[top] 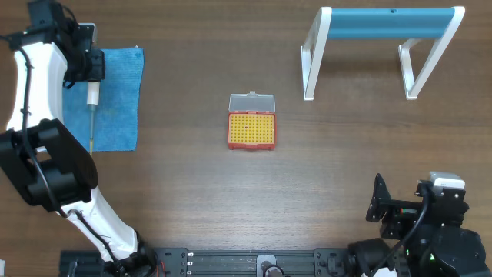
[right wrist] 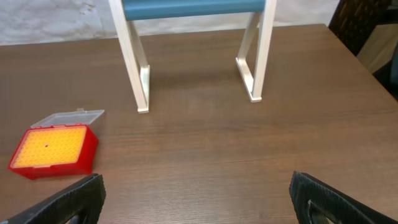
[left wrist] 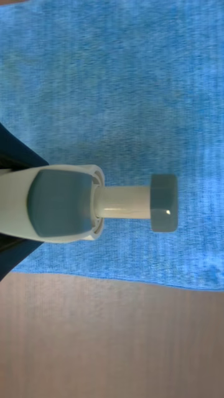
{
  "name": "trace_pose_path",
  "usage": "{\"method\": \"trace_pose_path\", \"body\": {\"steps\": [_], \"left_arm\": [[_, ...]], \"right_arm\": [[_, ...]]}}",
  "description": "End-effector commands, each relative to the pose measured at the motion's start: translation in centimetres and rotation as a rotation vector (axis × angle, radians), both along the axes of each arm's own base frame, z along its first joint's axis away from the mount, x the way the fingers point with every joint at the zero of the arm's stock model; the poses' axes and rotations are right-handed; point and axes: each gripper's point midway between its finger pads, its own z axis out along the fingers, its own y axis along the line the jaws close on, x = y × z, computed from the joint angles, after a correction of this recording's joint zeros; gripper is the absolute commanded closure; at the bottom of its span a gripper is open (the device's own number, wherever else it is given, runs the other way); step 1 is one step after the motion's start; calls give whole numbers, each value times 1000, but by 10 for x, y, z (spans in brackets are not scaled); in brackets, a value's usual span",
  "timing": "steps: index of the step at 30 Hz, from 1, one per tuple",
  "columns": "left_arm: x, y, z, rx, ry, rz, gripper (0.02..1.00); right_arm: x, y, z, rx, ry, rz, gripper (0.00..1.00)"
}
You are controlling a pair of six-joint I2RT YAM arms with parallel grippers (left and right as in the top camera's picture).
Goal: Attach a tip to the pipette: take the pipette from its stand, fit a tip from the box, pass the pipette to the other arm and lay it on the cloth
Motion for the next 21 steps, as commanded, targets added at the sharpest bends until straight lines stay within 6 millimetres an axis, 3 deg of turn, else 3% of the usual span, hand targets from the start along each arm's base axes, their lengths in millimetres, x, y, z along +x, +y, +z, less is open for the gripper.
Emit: {"method": "trace_pose_path", "body": {"steps": [1,3,4,6,9,12,17,21], "left_arm": [[18,6,-11,25,-27,-23,991],[26,8,-9,29,-62,-4,991],[33,11,-5,28,-96,24,991],[41,11,-7,17,-124,40,991],[44,4,-27,0,-92,27,993],[57,-14,-39,-23,-103,14,993],[55,-16,-64,-49,-56,49,993],[54,-15,-79,-53,-33,50,991]], "right_arm": [[-2,-6,3,18,-102,-38,27],[-3,-5,-1,61,-289,-28,31],[1,-3,-12,67,-313,-21,27],[30,5,-38,59,-242,-7,27],[66,12,-55,75,-338,-5,27],[87,17,-75,92,-400,-1,27],[102,26,-119,167,-395,11,27],[103,25,-124,169,-386,9,27]]}}
